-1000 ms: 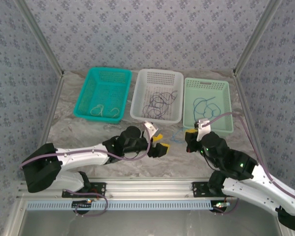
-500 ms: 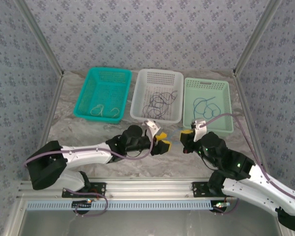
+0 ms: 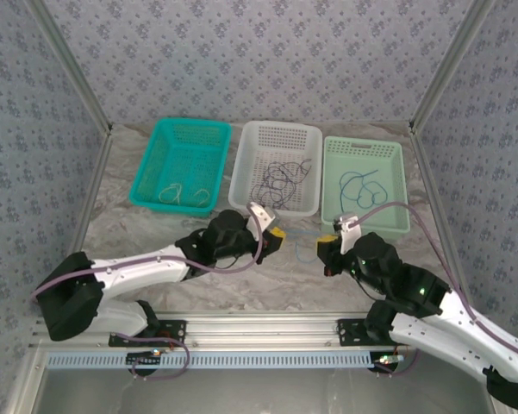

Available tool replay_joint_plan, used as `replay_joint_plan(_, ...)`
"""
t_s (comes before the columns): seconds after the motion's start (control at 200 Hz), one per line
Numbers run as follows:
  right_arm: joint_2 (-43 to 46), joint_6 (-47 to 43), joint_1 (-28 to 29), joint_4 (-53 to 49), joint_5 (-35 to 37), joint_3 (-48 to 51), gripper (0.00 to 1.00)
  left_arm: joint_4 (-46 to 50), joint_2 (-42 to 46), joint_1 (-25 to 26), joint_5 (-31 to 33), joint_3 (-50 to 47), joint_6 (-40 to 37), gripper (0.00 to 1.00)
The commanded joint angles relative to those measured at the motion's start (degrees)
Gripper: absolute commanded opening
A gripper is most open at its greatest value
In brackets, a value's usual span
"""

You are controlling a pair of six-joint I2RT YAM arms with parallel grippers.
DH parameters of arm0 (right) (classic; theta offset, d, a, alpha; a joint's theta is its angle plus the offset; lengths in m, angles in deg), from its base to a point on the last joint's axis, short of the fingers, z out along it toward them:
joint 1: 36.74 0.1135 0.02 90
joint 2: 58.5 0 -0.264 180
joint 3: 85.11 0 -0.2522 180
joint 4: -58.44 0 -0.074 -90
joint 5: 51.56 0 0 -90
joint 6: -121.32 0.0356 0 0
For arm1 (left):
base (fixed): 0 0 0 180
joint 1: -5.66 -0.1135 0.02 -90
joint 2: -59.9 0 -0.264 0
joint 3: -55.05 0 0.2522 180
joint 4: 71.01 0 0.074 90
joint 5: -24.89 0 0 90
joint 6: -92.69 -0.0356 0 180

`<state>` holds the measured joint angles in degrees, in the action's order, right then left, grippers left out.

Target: Untangle the cables

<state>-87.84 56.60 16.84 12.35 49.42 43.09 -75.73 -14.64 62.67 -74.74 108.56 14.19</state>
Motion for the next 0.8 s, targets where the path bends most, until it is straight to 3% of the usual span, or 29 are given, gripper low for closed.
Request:
replay_joint_plan(0.0, -1.8, -2.6, -0.7, -4.4, -7.1, 0.5, 0.0, 6.4, 3.6, -1.7, 2.1, 3.4, -5.6, 0.12)
replay_joint_plan(0.205, -10.4, -4.0, -1.0, 1.4, -18.7, 1.4, 0.0, 12.8, 3.8, -2.9, 2.2, 9.4, -12.8, 0.1)
replay_joint_plan(0.35, -15.7, -5.3, -0.6, 6.1, -25.0, 1.7, 0.0, 14.9, 2.6, -3.8, 5.8, 12.8, -15.8, 0.09)
replay_joint_plan(0.655, -18.6, -2.0, 0.0, 14.6, -31.1, 4.2, 0.0, 15.3, 0.0, -4.4, 7.9, 17.5, -20.0, 0.12)
replay_joint_plan(0.795, -17.6, -1.6, 0.1, 13.8, -29.9, 4.3, 0.0, 14.0, -0.5, -4.3, 9.5, 17.2, -19.1, 0.17)
